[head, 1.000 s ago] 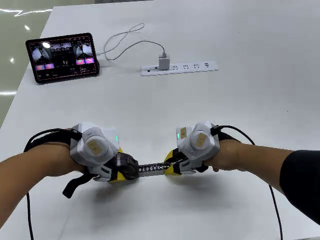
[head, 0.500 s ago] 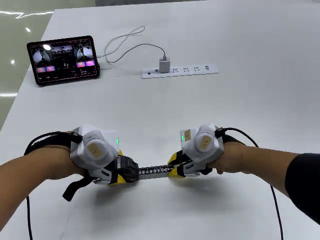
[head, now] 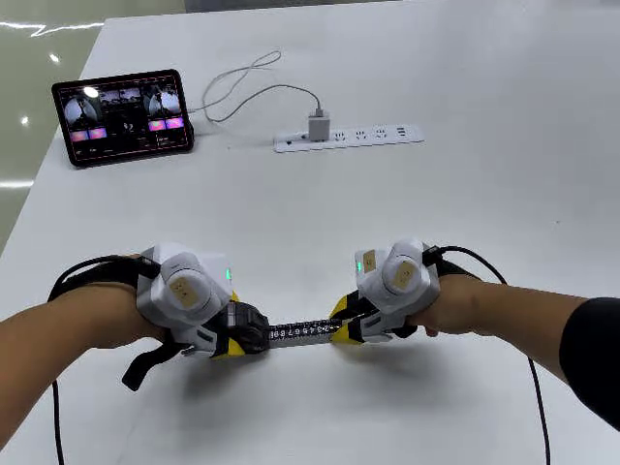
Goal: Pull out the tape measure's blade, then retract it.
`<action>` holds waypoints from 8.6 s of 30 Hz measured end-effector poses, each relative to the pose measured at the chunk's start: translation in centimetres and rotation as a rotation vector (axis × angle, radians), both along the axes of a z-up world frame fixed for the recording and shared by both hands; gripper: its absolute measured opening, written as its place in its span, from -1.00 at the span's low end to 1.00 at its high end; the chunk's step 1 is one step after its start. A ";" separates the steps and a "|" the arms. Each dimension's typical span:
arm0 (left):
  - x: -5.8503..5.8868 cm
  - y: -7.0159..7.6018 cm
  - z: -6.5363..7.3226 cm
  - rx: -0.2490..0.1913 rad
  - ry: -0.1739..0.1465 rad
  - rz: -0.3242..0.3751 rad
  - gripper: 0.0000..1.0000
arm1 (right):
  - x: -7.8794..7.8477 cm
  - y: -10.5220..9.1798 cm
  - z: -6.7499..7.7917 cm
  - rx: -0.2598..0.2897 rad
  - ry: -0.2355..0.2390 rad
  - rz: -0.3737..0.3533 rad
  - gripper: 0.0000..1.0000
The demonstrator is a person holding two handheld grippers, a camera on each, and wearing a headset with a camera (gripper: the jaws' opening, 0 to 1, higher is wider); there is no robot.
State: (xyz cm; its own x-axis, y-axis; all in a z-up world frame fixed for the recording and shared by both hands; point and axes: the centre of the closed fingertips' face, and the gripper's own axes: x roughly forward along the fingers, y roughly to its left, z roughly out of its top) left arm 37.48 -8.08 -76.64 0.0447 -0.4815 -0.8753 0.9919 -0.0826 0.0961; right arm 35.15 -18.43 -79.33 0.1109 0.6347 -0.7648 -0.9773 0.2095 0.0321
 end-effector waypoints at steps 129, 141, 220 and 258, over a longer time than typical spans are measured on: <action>-0.1 -0.1 0.0 0.001 -0.001 0.008 -0.36 | -0.8 -7.5 0.0 -0.056 0.021 -0.043 -0.82; 0.0 -0.1 -0.1 0.000 -0.001 0.009 -0.36 | -0.8 -8.1 0.1 -0.066 0.030 -0.050 -0.82; -0.1 -0.1 -0.1 0.001 -0.002 0.016 -0.36 | -1.4 -12.3 0.1 -0.097 0.035 -0.075 -0.82; 0.0 0.0 0.0 0.001 -0.004 0.017 -0.36 | -1.6 -14.2 0.5 -0.107 0.039 -0.095 -0.82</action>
